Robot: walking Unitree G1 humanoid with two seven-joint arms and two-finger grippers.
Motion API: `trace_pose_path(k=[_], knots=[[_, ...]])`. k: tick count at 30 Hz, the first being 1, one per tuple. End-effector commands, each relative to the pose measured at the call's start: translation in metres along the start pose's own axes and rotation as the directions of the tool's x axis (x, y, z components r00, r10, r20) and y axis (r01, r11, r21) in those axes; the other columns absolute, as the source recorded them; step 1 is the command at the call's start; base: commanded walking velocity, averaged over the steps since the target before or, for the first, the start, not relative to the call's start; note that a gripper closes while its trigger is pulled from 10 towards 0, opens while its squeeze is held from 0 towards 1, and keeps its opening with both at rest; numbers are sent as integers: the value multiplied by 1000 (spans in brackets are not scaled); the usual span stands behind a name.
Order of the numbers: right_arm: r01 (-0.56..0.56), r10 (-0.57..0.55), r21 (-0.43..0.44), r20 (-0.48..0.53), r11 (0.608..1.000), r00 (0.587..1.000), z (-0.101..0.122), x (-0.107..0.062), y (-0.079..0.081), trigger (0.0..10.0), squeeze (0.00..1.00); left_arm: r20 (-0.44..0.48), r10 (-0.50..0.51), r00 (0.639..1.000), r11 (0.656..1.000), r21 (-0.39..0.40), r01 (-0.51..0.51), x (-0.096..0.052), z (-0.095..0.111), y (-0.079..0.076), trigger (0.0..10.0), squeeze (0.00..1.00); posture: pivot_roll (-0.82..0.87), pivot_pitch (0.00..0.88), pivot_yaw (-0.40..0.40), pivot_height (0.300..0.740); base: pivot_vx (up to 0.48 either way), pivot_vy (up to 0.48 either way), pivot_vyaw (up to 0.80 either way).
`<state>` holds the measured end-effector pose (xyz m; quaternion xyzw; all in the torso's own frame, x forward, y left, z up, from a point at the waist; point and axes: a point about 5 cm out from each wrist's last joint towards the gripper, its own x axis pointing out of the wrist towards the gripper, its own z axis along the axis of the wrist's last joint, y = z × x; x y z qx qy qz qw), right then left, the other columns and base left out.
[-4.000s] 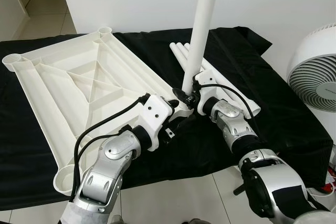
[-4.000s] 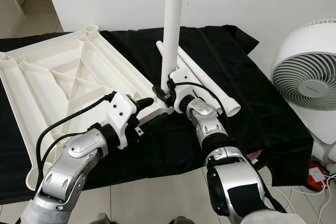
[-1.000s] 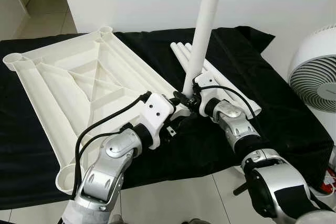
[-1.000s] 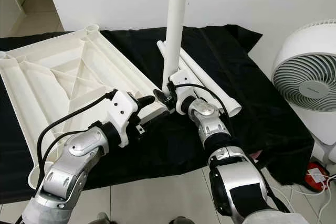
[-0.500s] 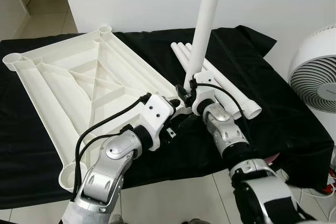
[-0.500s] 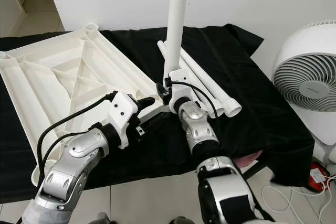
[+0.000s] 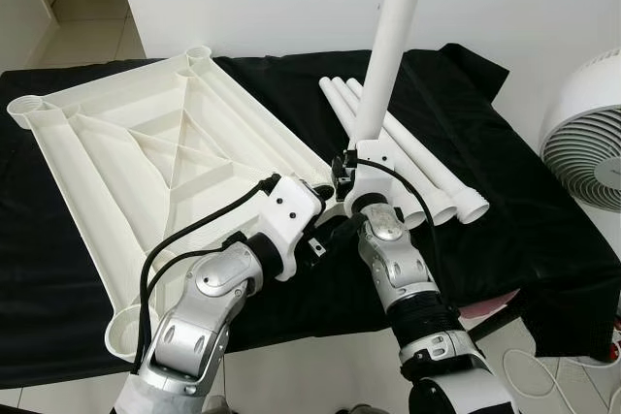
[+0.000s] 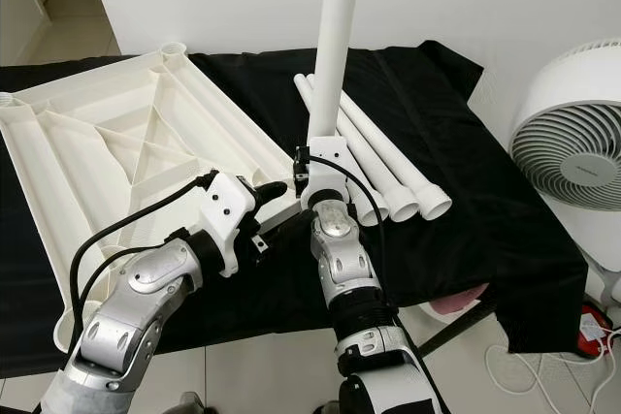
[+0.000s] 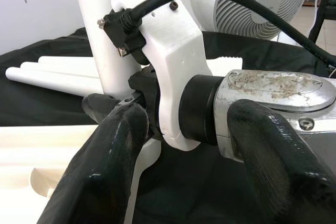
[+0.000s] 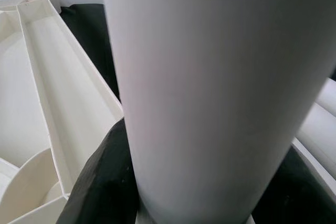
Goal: Building children table
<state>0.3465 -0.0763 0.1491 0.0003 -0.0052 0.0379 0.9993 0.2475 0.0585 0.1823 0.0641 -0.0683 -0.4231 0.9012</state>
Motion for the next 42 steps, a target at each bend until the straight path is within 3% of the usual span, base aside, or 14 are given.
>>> trace_pose_path(k=[1,2,3,4,5,15,16,17,18,27,38,39,41,42], knots=[[36,-36,-7,-41,999,999,-8,-3,-5,10000,0,-8,53,999,999,-1,-53,-1,0,1,10000,0,-5,28,-19,740,0,0,0],[36,-37,-6,-42,999,998,-7,-4,-5,10000,0,-7,54,999,999,-1,-54,-1,0,1,10000,0,-2,25,-22,740,0,0,0],[37,-37,-3,-39,999,999,-7,-4,-5,10000,459,-7,54,998,999,-1,-54,0,0,1,10000,0,-2,25,-22,740,0,0,0],[37,-37,-3,-39,999,999,-7,-4,-5,10000,459,-7,54,998,999,-1,-54,0,0,1,10000,0,-2,25,-22,740,0,0,0],[37,-36,4,-37,999,999,-6,-4,-5,10000,1000,-7,55,998,998,-2,-55,0,0,1,10000,0,-2,25,-22,740,0,0,0],[-50,50,53,1,997,999,3,-1,-12,10000,1000,-8,58,998,998,-2,-58,-1,0,1,10000,0,-1,19,-24,740,0,0,0],[-102,102,49,6,994,995,4,-1,-11,10000,243,-8,57,998,998,-2,-57,0,0,1,10000,0,-5,16,-20,740,0,0,0],[-102,102,49,6,994,995,4,-1,-11,10000,243,-8,57,998,998,-2,-57,0,0,1,10000,0,-5,16,-20,740,0,0,0],[-170,169,41,9,985,986,5,1,-11,10000,0,-8,56,998,998,-2,-56,0,0,1,10000,0,-5,16,-20,740,0,0,0],[-419,427,-165,13,893,904,12,14,-24,10000,0,-5,55,998,998,0,-55,1,0,4,10000,0,-18,27,-8,740,0,0,0],[-555,551,-206,-83,806,830,5,21,-29,10000,0,-1,62,998,998,6,-62,2,2,4,10000,0,-9,31,-9,740,0,0,0],[-566,560,-211,-92,797,823,4,21,-30,5804,0,-1,63,998,998,6,-63,1,2,4,10000,0,-9,31,-9,740,0,0,0],[-573,566,-213,-99,791,818,3,21,-30,3961,0,-2,65,998,998,6,-65,1,2,5,10000,0,-2,36,-9,740,0,0,0],[-585,578,-213,-103,782,810,2,21,-30,1451,0,-2,66,998,998,6,-66,0,2,5,10000,0,-2,36,-9,740,0,0,0]])
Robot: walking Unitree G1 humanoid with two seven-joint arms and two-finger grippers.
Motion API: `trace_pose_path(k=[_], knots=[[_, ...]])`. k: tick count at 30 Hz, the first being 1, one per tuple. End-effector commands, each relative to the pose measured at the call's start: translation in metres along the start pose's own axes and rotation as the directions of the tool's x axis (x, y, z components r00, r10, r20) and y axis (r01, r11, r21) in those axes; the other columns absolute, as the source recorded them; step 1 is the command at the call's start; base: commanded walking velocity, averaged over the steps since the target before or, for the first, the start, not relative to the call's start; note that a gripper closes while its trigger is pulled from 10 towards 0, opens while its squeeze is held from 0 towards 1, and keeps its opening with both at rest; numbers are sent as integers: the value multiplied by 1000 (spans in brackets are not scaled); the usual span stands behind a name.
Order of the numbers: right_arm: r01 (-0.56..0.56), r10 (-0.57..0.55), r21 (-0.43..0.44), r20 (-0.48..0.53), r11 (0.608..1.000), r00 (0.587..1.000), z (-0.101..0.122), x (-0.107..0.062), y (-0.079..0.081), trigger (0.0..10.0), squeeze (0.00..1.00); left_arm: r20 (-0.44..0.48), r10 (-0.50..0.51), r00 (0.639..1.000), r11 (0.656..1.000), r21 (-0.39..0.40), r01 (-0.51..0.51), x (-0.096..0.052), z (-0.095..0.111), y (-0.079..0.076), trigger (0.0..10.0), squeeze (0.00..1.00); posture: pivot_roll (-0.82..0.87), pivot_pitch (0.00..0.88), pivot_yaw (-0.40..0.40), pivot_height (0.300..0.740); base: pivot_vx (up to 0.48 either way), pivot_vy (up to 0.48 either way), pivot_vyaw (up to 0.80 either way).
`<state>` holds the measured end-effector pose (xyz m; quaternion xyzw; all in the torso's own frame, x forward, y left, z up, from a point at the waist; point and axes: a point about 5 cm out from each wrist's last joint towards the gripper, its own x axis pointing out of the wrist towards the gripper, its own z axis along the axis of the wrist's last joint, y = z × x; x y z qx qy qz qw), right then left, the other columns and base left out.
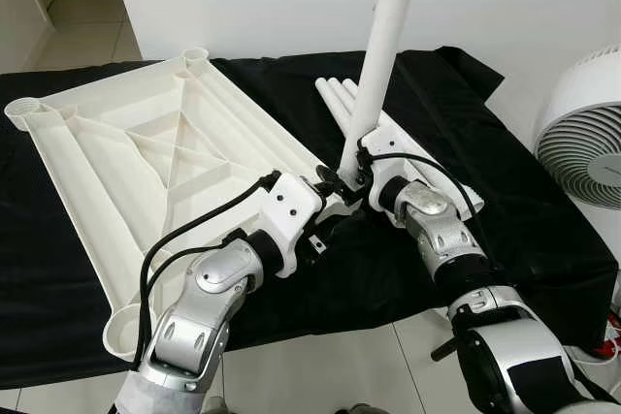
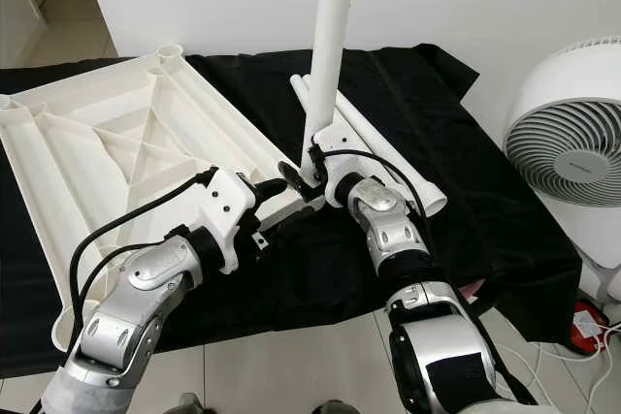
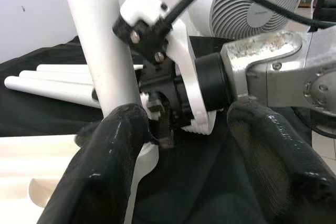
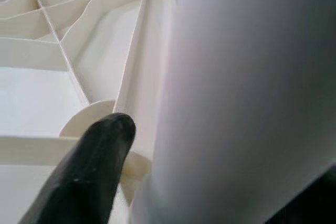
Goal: Building children table
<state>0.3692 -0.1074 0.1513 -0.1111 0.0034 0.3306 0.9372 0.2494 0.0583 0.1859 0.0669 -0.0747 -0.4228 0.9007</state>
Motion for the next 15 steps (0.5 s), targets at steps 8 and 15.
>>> trace_pose_path(k=[8,15], knots=[[-62,62,-14,-7,998,998,-5,1,-1,0,0,-18,63,998,998,-9,-63,-2,-2,2,10000,0,-3,43,-3,740,0,0,0],[-26,27,6,-25,1000,999,-12,-1,-4,10000,0,-22,53,998,999,-13,-53,-3,-2,0,10000,0,-10,50,5,740,0,0,0]])
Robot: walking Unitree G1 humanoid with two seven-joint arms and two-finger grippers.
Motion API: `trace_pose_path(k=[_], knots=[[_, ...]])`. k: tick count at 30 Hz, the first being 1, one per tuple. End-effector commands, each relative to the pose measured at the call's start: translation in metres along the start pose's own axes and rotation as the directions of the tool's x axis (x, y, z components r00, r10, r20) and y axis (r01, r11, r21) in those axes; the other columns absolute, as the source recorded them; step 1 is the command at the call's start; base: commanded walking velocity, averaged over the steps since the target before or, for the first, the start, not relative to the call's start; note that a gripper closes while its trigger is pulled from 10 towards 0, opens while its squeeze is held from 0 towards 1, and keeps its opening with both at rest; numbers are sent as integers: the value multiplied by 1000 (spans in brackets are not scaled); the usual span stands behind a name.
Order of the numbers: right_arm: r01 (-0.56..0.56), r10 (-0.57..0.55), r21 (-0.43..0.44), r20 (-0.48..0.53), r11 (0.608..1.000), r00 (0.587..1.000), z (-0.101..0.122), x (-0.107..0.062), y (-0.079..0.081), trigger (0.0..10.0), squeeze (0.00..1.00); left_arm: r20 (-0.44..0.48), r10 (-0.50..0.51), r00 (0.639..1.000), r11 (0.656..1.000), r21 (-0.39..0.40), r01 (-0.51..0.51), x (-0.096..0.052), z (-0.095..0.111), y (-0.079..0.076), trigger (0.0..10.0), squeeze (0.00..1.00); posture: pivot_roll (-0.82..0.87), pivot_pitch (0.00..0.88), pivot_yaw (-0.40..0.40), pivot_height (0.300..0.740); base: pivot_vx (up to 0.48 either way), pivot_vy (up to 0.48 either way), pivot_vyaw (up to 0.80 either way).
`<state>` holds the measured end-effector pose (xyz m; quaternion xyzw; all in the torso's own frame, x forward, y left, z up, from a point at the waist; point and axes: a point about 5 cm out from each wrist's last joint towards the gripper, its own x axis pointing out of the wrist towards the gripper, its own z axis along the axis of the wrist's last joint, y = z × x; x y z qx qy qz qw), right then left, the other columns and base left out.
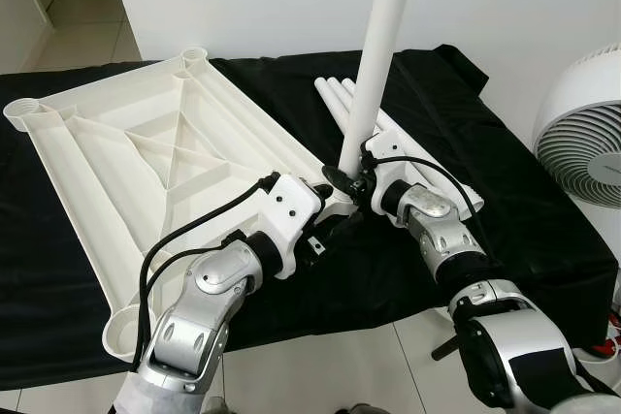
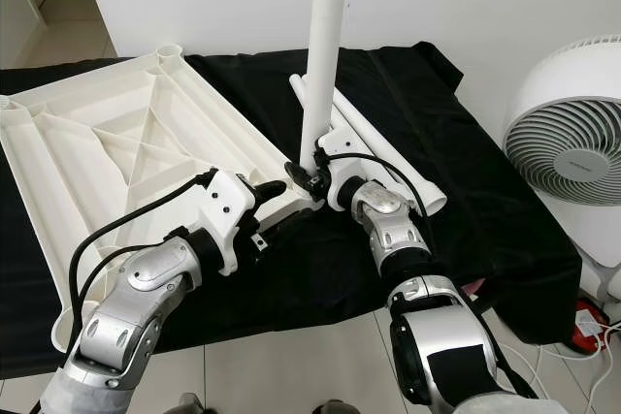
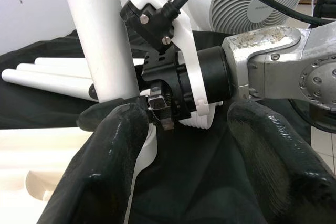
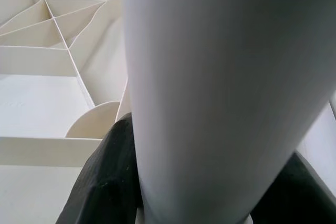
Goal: Building children table
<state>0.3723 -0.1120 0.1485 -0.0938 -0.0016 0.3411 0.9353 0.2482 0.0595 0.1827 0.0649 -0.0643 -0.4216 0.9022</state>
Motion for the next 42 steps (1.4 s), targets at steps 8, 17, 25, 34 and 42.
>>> trace_pose_path(k=[8,17,25,34,42], knots=[[116,-115,13,-82,993,990,-15,0,0,10000,0,-5,48,999,999,-1,-48,-1,0,1,10000,0,-11,52,2,740,0,0,0],[441,-430,103,-112,892,896,-19,-2,4,10000,0,-4,53,999,999,-6,-53,-1,0,-1,10000,0,-9,49,-9,740,0,0,0],[605,-596,135,-104,785,796,-11,-8,39,10000,0,-1,42,999,999,-7,-42,1,0,-2,10000,0,-17,37,-12,740,0,0,0],[573,-569,145,-72,806,819,-4,-4,44,10000,0,1,35,999,999,-7,-35,2,0,-3,10000,0,-21,27,-16,740,0,0,0],[552,-554,186,-44,813,831,2,-4,43,10000,1000,2,39,999,999,-8,-39,3,-1,-3,10000,0,-18,19,-21,740,0,0,0]])
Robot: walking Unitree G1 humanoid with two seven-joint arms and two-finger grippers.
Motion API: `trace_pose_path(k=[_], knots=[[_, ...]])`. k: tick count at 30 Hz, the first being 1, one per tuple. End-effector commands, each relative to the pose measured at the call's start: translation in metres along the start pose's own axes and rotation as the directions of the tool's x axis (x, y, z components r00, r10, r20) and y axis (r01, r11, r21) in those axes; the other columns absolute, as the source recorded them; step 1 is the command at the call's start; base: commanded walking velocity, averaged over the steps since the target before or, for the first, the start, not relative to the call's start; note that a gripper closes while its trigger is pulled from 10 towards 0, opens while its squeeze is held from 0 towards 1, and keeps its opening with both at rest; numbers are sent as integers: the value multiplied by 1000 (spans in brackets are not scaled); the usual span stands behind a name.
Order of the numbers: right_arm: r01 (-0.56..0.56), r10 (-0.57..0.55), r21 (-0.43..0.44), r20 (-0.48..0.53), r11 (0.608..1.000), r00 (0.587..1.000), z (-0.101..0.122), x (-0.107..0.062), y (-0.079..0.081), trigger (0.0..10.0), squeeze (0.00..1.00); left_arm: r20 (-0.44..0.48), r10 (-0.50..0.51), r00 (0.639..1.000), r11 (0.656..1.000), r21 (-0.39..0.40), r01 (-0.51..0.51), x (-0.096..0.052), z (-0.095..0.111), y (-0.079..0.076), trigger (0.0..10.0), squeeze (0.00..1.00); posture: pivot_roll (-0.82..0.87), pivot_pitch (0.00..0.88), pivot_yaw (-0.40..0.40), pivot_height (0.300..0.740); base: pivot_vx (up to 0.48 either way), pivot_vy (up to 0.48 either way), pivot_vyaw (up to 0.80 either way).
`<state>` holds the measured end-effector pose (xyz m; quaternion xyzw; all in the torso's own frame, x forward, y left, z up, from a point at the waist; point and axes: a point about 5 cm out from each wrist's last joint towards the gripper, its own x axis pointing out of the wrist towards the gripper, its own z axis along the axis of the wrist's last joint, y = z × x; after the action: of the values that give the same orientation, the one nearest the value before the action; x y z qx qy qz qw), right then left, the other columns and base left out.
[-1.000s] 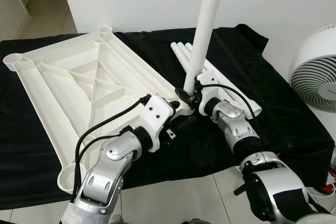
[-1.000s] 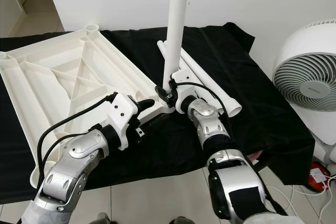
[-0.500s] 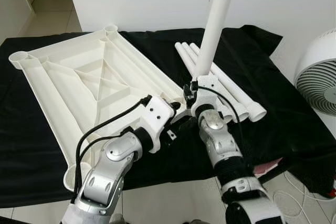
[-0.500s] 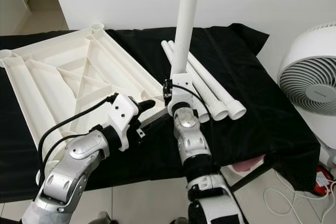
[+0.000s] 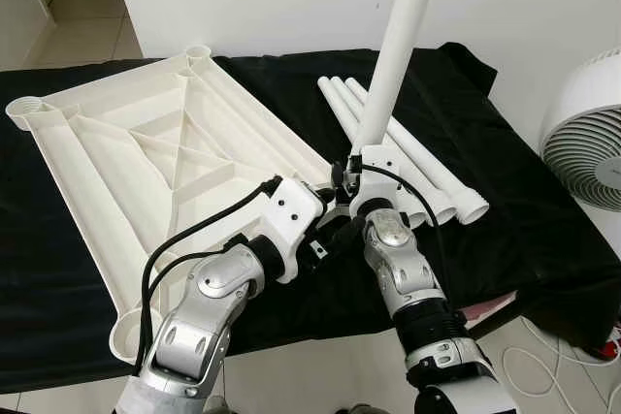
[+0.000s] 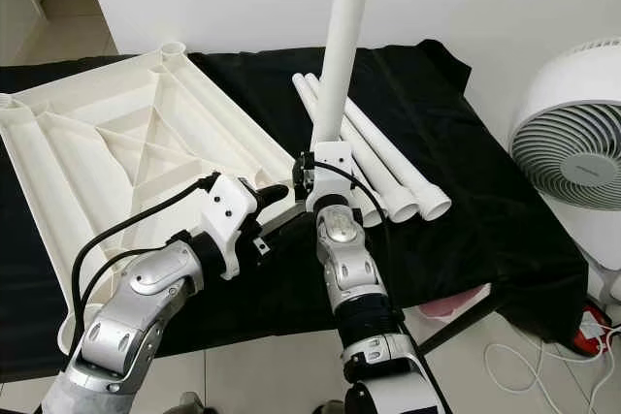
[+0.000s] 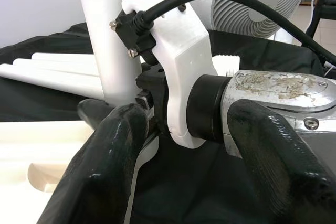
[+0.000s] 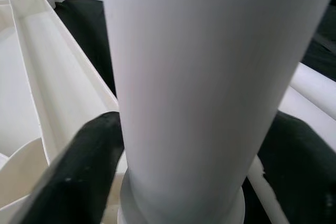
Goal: Building children table
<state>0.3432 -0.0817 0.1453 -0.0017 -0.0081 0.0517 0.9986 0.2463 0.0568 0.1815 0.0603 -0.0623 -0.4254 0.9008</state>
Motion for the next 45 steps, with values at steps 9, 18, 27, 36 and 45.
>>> trace_pose_path(k=[9,18,27,36,45], knots=[[-113,113,24,5,993,994,8,1,-9,10000,1000,0,50,999,999,6,-50,1,0,1,10000,0,-16,21,-22,740,0,0,0],[-421,419,-136,-43,897,907,8,12,-27,10000,0,-3,51,999,999,6,-50,1,0,2,10000,0,-18,31,-12,740,0,0,0],[-566,556,-217,-112,795,824,0,15,-30,10000,0,-5,59,998,998,11,-59,0,1,5,10000,0,-9,36,-3,740,0,0,0],[-585,573,-230,-122,778,810,0,22,-30,10000,0,-3,60,998,998,16,-60,0,2,7,10000,0,-6,33,0,740,0,0,0],[-586,573,-243,-127,773,809,2,30,-28,275,0,0,56,998,998,24,-56,1,3,8,10000,0,-3,30,6,740,0,0,0]])
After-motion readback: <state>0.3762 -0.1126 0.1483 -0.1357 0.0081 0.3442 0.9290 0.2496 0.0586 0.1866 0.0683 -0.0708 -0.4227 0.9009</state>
